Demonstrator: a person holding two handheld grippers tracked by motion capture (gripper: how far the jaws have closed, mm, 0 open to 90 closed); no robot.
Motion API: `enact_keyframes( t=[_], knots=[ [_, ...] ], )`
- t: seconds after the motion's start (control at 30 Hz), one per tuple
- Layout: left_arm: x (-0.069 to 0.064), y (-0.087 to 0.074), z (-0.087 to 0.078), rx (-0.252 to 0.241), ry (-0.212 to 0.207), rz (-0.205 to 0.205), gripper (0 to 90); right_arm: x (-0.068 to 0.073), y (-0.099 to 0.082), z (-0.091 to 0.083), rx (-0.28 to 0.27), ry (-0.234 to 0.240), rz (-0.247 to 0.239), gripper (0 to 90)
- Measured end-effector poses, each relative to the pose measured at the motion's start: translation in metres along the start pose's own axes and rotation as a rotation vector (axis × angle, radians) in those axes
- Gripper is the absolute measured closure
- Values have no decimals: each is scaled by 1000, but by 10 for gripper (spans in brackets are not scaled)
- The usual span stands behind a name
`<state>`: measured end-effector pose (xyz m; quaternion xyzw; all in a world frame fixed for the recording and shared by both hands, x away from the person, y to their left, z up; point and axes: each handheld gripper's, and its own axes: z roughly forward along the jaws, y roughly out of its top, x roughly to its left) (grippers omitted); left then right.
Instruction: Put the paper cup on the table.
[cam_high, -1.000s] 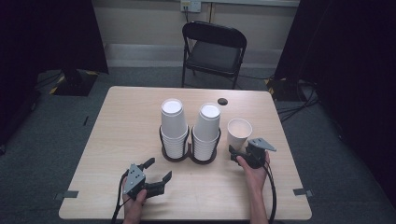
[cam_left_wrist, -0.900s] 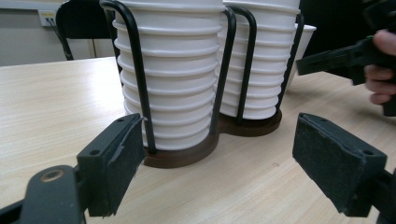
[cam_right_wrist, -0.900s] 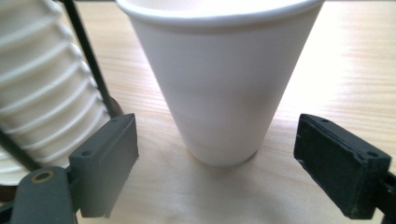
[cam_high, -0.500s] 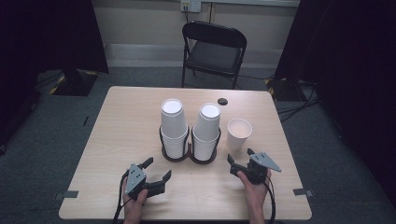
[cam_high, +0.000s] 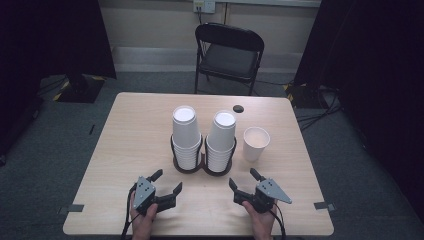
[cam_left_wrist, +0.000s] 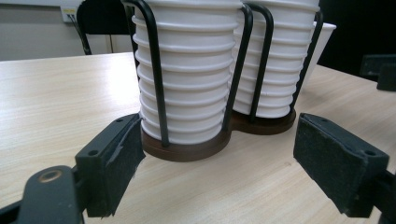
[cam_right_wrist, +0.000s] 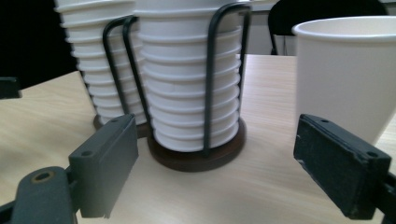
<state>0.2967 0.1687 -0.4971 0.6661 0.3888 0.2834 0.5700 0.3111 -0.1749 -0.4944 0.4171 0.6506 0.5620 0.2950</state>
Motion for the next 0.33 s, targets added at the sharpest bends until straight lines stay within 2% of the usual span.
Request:
enact_keyframes(
  t=[0.07, 0.1, 0.27, 0.33],
  knots=[
    [-1, 0, -1, -7, 9, 5, 157, 2, -2, -1, -7, -10, -14, 132],
    [-1, 0, -1, -8, 12, 5, 157, 3, -2, -1, -16, 5, -3, 131],
    [-4, 0, 0, -4, 29, 29, 156, 6, -1, 3, 9, 0, -44, 129],
    [-4, 0, -1, -8, 30, 24, 156, 8, -1, 4, 24, -12, -56, 130]
  ],
)
